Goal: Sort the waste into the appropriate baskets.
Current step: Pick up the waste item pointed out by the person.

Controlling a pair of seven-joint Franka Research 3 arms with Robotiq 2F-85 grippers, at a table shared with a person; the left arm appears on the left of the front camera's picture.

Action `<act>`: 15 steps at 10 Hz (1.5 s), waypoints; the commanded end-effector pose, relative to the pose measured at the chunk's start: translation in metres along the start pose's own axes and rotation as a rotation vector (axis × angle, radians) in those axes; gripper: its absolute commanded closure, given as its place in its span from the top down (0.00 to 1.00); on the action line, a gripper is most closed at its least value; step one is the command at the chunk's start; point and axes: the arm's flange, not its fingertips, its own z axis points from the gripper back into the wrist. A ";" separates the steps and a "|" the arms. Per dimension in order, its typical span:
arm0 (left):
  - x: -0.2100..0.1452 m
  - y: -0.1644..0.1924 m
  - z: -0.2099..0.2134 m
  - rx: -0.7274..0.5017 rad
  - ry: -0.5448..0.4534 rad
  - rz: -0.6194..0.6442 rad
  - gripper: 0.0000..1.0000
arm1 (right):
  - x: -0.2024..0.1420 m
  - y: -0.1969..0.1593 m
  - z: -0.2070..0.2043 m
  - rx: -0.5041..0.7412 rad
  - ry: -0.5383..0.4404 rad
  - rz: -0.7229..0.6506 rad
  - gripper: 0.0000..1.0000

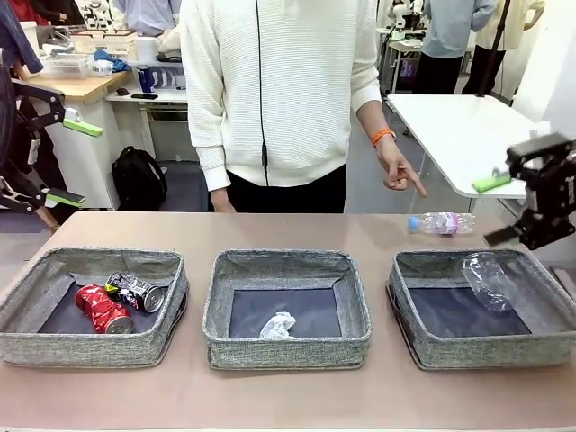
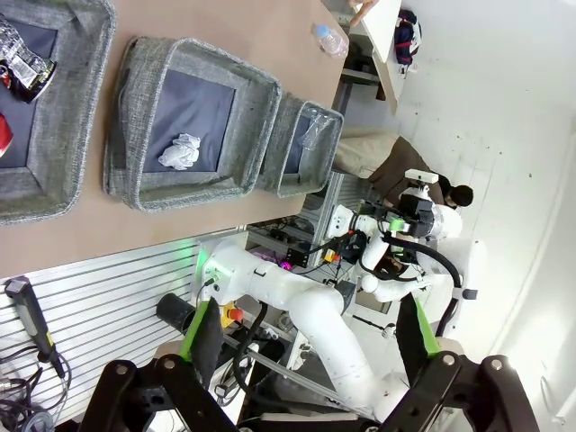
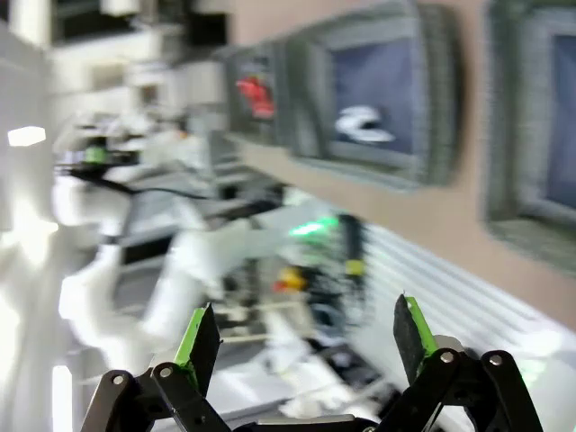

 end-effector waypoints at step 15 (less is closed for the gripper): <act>-0.002 0.000 0.000 0.009 0.001 0.011 1.00 | 0.255 -0.065 0.049 -0.716 0.363 1.078 1.00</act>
